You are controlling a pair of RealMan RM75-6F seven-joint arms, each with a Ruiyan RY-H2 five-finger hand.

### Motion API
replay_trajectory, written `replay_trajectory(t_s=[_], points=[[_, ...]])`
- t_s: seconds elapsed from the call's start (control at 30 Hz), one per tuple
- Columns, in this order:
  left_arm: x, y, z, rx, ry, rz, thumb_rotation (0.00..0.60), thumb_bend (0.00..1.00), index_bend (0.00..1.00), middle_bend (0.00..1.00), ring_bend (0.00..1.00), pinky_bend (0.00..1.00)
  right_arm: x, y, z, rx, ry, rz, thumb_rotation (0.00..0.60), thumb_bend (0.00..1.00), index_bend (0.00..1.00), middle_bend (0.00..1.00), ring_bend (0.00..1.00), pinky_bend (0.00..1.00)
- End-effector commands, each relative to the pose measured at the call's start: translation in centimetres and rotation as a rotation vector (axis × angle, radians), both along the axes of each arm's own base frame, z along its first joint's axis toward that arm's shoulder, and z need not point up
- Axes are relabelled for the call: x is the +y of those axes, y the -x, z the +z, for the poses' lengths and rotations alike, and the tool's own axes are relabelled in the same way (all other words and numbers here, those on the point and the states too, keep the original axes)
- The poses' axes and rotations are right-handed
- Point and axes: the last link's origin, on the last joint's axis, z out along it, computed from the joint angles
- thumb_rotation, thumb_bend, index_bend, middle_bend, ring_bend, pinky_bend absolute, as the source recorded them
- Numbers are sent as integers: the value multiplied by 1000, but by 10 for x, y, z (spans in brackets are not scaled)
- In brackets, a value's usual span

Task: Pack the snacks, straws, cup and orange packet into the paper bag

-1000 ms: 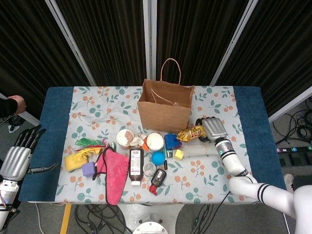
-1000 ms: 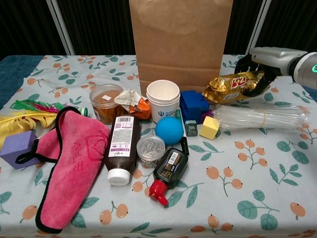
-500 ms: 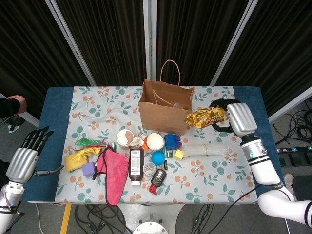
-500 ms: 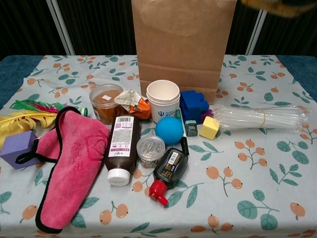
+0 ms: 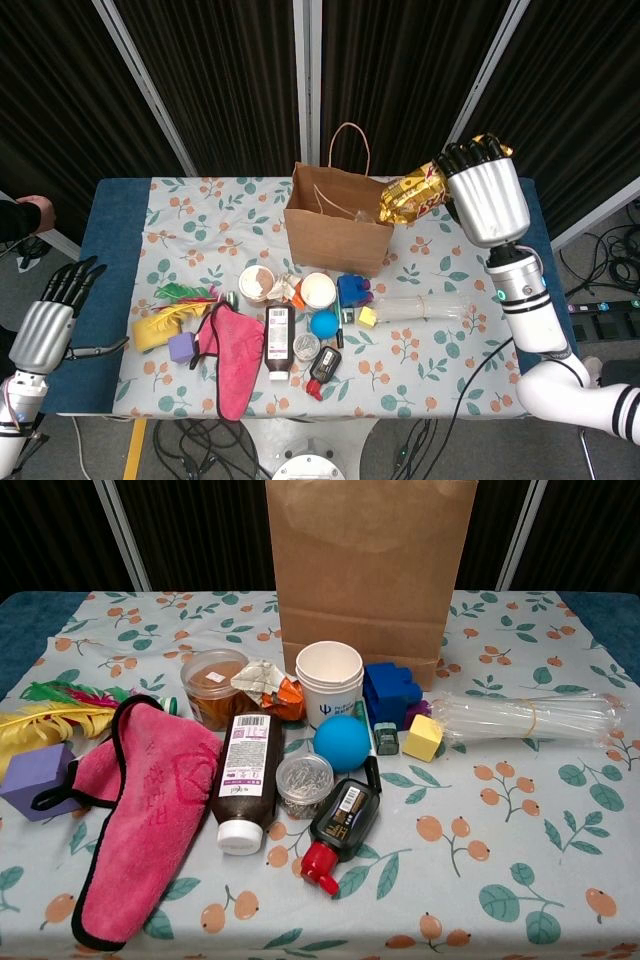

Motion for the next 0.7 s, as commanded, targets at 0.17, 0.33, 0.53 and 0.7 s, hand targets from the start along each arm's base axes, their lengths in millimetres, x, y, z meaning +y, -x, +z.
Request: replay_trajectory(t_s=[0.17,0.33,0.53,0.7], points=[[2,4,3,-23,-11,10,220,0,56,39,28,69,-20,-57,-10,497,278,100,600,282,628,503,377,305],[2,4,3,-43,-13,3,219,0,55,39,27,69,-27,-63,-42,668,267,76,600,285,628,499,377,299],[2,8,6,-58,-24,12,221,0,55,39,28,69,-37,-60,-85,789,231,54,600,284,628,498,377,292],[4,12,12,-80,-38,22,218,0,55,39,28,69,-44,-63,-105,796,214,40,600,285,630,495,377,287]])
